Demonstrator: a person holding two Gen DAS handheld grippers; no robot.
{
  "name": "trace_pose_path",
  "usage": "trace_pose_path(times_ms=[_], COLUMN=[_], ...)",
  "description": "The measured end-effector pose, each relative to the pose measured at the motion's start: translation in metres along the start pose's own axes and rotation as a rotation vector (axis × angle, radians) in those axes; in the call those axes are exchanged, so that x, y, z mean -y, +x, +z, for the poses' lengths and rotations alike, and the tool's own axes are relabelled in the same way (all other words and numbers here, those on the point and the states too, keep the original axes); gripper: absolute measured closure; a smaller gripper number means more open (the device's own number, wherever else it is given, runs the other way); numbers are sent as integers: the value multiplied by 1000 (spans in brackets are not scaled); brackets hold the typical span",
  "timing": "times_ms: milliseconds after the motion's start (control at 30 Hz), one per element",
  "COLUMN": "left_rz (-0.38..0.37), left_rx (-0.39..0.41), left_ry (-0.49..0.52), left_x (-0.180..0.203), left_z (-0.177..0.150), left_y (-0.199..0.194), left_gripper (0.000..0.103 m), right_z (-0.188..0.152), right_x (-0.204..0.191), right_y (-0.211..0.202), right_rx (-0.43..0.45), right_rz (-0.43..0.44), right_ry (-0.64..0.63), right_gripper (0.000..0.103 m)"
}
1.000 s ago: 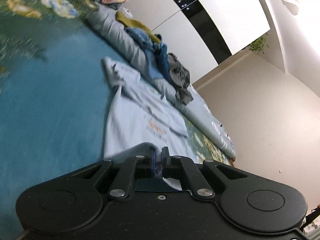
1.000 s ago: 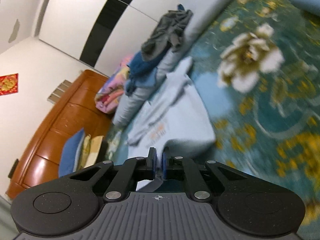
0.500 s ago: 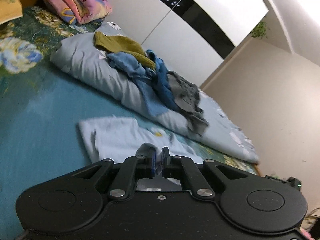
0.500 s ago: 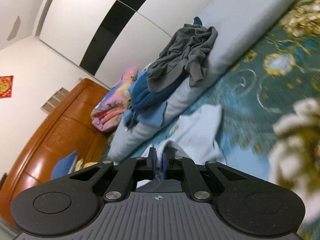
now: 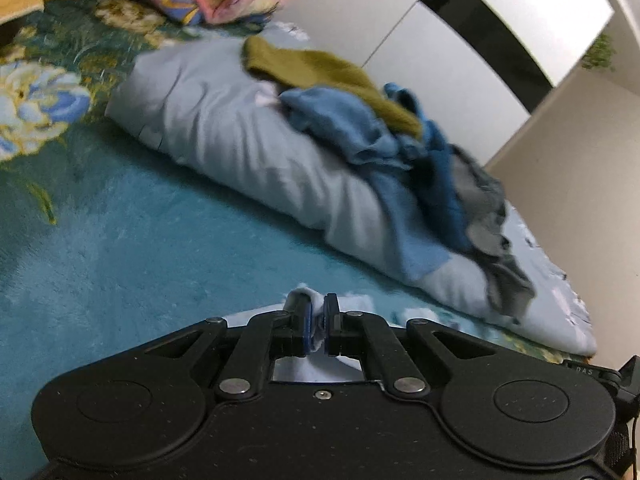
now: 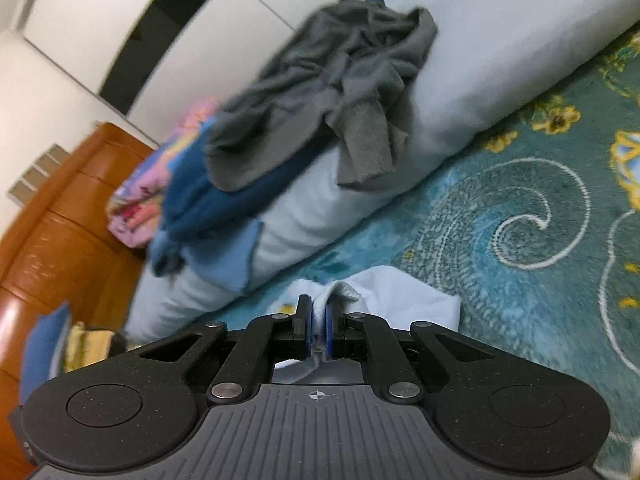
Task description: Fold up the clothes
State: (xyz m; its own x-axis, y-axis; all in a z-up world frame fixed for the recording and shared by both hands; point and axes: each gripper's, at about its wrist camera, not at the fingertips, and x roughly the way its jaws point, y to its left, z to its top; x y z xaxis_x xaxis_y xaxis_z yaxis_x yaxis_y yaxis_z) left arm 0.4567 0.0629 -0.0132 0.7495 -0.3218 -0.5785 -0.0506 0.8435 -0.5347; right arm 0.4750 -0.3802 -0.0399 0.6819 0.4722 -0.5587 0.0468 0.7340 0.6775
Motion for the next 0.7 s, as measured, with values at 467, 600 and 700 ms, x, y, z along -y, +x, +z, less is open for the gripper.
trace_pose_path(times_ms=[467,600,700], left_rz=[-83,-50,-15], left_rx=[90,-3,-68], left_ry=[-70,-42,-68], left_x=[-21,-28,-33], left_z=[0,-42,-81], left_y=[-59,-86,-103], left_gripper=[45,44,44], right_z=[4,-25,-58], right_x=[-12,11,29], right_y=[-34,-71,-90], right_rx=[69,53,5], right_rz=[-11,-27,-28], right_ry=[-139,-147,-138], right_gripper=[56,53,52])
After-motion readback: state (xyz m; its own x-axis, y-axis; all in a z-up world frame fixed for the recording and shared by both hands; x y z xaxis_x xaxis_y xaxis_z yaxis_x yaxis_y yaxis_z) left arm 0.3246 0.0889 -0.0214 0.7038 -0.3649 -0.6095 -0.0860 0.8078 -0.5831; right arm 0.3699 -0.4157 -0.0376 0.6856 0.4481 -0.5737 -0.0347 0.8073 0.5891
